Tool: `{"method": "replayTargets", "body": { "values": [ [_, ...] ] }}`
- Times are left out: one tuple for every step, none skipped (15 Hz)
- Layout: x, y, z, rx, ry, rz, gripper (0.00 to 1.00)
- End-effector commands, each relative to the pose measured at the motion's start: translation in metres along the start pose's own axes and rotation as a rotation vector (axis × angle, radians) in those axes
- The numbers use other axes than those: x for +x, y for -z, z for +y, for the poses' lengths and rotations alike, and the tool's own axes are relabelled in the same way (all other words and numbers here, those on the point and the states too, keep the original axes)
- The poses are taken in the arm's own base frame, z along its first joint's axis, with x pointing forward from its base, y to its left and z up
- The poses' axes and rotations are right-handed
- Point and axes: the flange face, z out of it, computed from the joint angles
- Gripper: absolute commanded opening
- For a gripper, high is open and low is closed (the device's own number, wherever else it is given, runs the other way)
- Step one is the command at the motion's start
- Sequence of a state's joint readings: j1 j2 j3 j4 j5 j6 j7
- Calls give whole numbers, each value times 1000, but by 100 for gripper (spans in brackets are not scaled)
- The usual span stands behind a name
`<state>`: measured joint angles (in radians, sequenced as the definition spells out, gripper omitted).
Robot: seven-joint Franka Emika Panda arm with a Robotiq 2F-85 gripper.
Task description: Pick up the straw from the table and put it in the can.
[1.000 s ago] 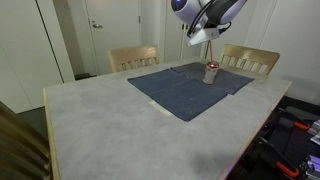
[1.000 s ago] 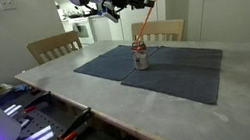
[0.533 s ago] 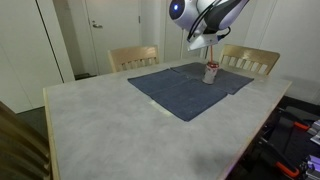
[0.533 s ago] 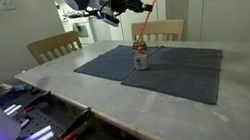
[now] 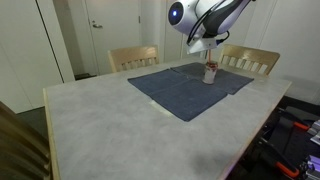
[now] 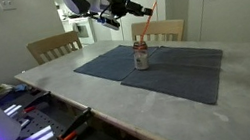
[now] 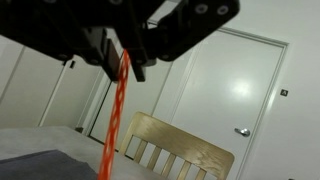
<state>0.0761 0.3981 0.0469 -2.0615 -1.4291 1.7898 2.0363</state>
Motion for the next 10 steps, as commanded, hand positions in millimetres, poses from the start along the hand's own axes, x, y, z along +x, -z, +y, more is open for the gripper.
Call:
{"method": "replayTargets", "body": {
  "values": [
    [8,5,-3,-2,-4,-5,53],
    [11,5,-2,5,0,-6,62],
    [13,5,-2,11,4,-7,68],
    [16,5,-2,17,10,-12,76],
    [18,5,-2,24,17,-17,81],
    [21,6,-1,30,32,-24,89],
    [25,7,1,32,53,-29,97],
    [30,9,3,43,85,-35,99],
    [35,11,5,55,111,-38,100],
    [43,14,8,70,131,-29,100]
  ]
}}
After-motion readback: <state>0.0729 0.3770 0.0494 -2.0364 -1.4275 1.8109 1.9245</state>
